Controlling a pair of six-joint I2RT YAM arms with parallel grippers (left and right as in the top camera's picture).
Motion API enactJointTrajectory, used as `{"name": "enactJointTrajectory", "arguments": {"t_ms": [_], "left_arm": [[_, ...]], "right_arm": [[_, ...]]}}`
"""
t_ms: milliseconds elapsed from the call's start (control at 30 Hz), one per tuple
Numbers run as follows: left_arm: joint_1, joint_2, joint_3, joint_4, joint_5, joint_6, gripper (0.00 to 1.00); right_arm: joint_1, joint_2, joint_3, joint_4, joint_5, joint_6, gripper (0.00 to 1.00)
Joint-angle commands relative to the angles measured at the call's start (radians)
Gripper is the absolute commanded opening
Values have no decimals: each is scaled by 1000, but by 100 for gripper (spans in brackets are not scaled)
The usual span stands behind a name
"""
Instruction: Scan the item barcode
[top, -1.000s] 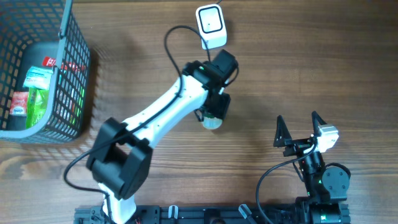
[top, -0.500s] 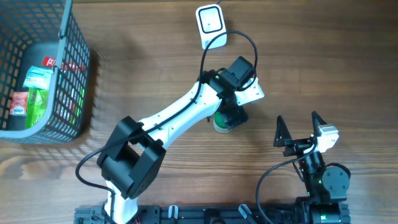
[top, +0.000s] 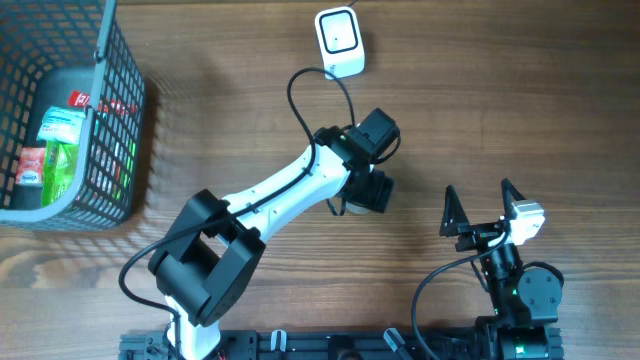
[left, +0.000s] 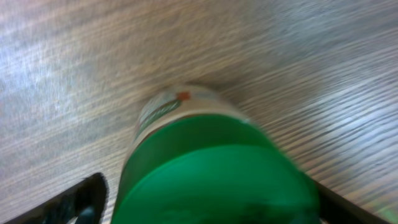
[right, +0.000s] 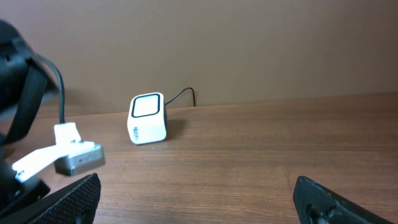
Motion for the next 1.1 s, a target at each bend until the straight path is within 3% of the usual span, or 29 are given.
{"name": "enactJointTrajectory", "arguments": {"t_ms": [0, 67, 133, 167, 233, 300, 367, 467, 567, 700, 767, 833, 867, 967, 1067], "left_arm": [[-3, -13, -11, 11, -48, -64, 77], [-2, -13, -11, 34, -129, -47, 74], [-2, -13, -10, 86, -179, 92, 73], [-2, -15, -10, 111, -195, 182, 73], [-3, -18, -10, 131, -198, 493, 82], [-11, -18, -10, 131, -198, 698, 85], [-12, -25, -10, 146, -199, 721, 92], [-10, -42, -10, 116, -198, 721, 93], [-10, -58, -10, 44, -195, 590, 100], [-10, -59, -10, 49, -182, 167, 98], [-8, -60, -10, 67, -85, -60, 95], [-8, -60, -10, 81, -71, -251, 87], [-8, -60, -10, 79, -75, -308, 84], [-16, -59, -13, 45, -97, -385, 88], [-37, -50, -14, 24, -166, -388, 73]], "right_arm": [[-3, -3, -1, 3, -12, -14, 100], [-3, -3, -1, 3, -12, -14, 99], [-3, -3, -1, 3, -12, -14, 100], [-3, -3, -1, 3, -12, -14, 100], [-3, -3, -1, 3, -12, -14, 100], [-3, -3, -1, 3, -12, -14, 100], [-3, -3, -1, 3, -12, -14, 100], [-3, -3, -1, 3, -12, -14, 100], [-3, -3, -1, 3, -12, -14, 100], [-3, -3, -1, 3, -12, -14, 100], [-3, -3, -1, 3, -12, -14, 100], [-3, -3, -1, 3, -12, -14, 100], [-3, -3, -1, 3, -12, -14, 100], [-3, -3, -1, 3, -12, -14, 100], [-3, -3, -1, 3, -12, -14, 100]]}}
